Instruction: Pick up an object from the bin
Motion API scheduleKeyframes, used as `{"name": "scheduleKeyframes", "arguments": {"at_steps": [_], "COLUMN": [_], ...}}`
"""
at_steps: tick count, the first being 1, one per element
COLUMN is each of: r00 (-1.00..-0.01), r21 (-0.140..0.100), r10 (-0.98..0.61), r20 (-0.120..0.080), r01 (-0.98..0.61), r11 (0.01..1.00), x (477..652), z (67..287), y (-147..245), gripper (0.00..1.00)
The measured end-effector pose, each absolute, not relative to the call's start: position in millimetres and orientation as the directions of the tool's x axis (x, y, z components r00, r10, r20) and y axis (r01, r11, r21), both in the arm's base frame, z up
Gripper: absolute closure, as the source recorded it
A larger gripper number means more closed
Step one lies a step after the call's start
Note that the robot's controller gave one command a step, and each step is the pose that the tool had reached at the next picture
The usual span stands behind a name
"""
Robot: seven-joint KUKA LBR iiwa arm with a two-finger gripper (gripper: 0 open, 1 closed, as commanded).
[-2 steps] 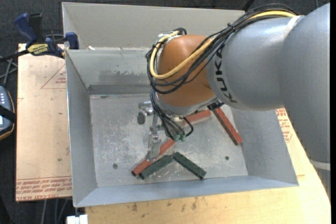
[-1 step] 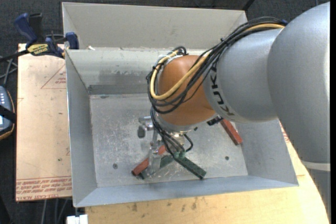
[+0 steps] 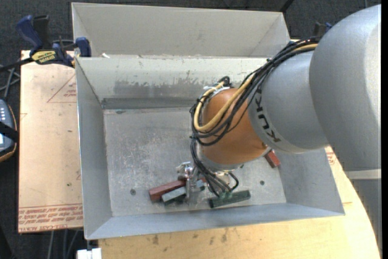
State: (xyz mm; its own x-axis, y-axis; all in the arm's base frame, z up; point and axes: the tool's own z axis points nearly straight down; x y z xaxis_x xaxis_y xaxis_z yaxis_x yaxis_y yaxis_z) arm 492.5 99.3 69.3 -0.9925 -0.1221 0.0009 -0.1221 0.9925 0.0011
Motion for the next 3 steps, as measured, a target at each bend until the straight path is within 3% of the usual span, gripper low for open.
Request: {"name": "scheduleKeyframes", "arguments": {"at_steps": [2, 3], "r00": [-0.993, -0.980], "r21": [0.001, 0.001], "r10": [-0.122, -0.197], "r20": [0.001, -0.001], "r01": [-0.122, -0.197], "r11": [0.993, 0.980], "x": [492.5, 493.1], "z": [69.3, 69.3], "y": [99.3, 168.1], "gripper": [1.00, 1.00]}}
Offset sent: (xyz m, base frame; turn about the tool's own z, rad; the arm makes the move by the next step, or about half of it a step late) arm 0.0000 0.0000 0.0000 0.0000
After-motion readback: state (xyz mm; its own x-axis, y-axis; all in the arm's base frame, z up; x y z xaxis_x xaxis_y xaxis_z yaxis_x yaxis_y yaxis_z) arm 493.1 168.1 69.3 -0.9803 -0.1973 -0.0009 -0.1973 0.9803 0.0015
